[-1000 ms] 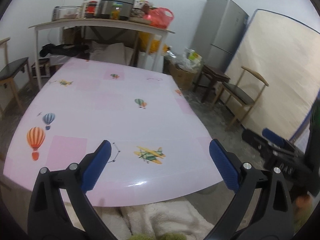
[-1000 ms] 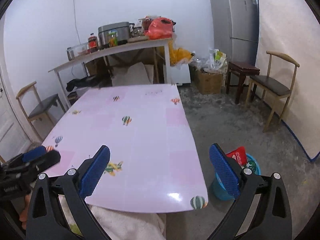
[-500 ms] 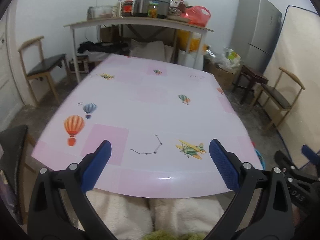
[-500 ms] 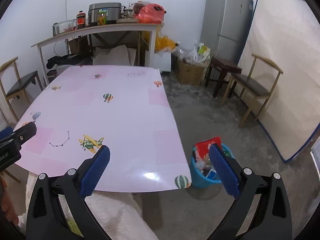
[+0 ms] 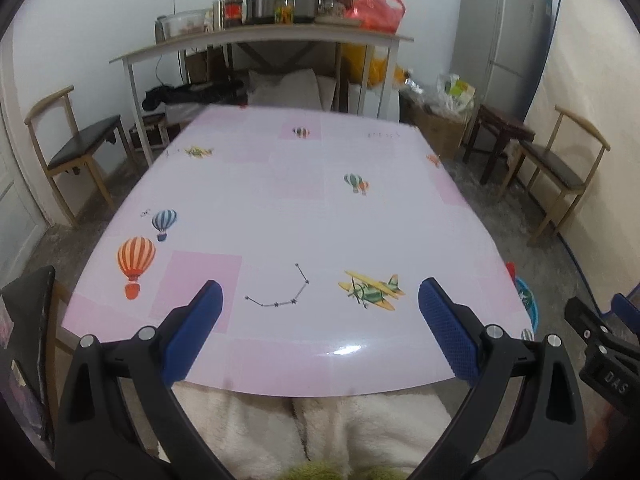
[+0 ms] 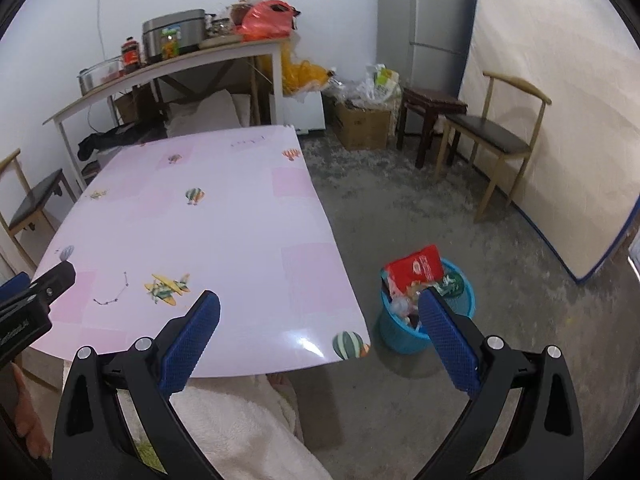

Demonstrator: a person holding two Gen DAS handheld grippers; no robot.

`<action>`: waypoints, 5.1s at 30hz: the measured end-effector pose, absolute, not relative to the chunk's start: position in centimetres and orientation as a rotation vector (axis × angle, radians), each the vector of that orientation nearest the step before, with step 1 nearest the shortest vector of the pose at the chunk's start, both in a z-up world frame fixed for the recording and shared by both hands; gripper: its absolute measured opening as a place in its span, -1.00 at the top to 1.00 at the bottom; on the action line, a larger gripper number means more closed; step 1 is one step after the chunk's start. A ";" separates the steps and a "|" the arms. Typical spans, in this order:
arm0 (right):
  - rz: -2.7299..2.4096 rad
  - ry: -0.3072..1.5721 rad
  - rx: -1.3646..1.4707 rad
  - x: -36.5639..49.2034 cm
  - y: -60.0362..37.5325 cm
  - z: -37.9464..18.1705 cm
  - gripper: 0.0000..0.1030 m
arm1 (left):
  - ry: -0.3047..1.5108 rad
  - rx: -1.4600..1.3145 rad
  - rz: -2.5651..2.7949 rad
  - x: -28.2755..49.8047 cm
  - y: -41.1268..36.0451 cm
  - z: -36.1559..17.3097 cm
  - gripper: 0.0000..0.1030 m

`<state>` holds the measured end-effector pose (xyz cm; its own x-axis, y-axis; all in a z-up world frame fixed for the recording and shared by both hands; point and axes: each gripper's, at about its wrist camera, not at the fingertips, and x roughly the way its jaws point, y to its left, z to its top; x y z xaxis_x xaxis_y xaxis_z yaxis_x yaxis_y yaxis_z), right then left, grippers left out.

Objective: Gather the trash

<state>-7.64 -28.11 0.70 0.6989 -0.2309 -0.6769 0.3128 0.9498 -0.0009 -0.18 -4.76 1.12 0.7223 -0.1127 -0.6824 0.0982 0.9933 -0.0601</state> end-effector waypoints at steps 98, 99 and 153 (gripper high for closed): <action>-0.447 0.832 0.096 -8.7 -32.9 -1.4 -0.87 | 0.911 0.091 -0.128 -0.7 -9.5 -0.4 -0.83; -0.446 0.831 0.095 -8.7 -32.9 -1.4 -0.87 | 0.912 0.090 -0.128 -0.7 -9.5 -0.4 -0.83; -0.446 0.830 0.095 -8.5 -32.7 -1.1 -0.87 | 0.917 0.086 -0.130 -0.7 -9.4 -0.2 -0.83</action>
<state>-8.53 -32.70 -1.10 0.5887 -0.3453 -0.7309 0.4186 0.9037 -0.0899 -0.69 -9.44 -0.15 0.6014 -0.0758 -0.7954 0.1490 0.9887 0.0185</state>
